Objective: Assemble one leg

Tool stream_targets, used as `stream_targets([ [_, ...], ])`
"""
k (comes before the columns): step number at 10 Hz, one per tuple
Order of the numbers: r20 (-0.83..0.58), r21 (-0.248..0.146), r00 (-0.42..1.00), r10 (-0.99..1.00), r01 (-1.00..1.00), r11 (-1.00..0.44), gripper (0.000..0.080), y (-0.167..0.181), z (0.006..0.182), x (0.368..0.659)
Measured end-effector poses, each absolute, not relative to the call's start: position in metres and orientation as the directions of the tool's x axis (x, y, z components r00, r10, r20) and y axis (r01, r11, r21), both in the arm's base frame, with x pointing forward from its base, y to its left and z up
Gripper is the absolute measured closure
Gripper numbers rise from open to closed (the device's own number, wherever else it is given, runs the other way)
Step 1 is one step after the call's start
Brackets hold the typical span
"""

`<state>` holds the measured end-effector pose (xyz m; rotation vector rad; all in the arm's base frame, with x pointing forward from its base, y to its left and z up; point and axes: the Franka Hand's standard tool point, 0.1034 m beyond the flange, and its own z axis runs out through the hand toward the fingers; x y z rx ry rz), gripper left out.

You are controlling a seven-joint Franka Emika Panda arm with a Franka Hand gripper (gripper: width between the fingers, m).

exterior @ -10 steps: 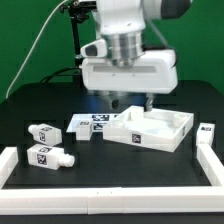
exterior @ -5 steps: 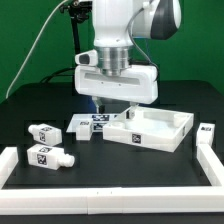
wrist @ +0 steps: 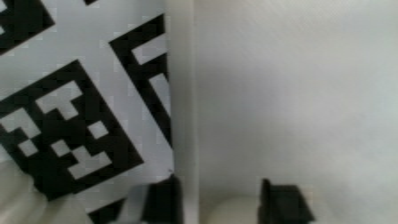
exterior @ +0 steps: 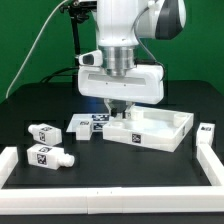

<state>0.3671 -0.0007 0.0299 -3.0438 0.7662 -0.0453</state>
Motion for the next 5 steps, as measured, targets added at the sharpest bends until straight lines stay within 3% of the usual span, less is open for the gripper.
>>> stream_targets([
  [1, 0.028, -0.01, 0.88, -0.473, -0.473, -0.881, 0.0729, -0.0007, 0.03, 0.3673],
  [5, 0.028, -0.01, 0.88, -0.473, -0.473, -0.881, 0.0796, -0.0007, 0.0301, 0.3677],
])
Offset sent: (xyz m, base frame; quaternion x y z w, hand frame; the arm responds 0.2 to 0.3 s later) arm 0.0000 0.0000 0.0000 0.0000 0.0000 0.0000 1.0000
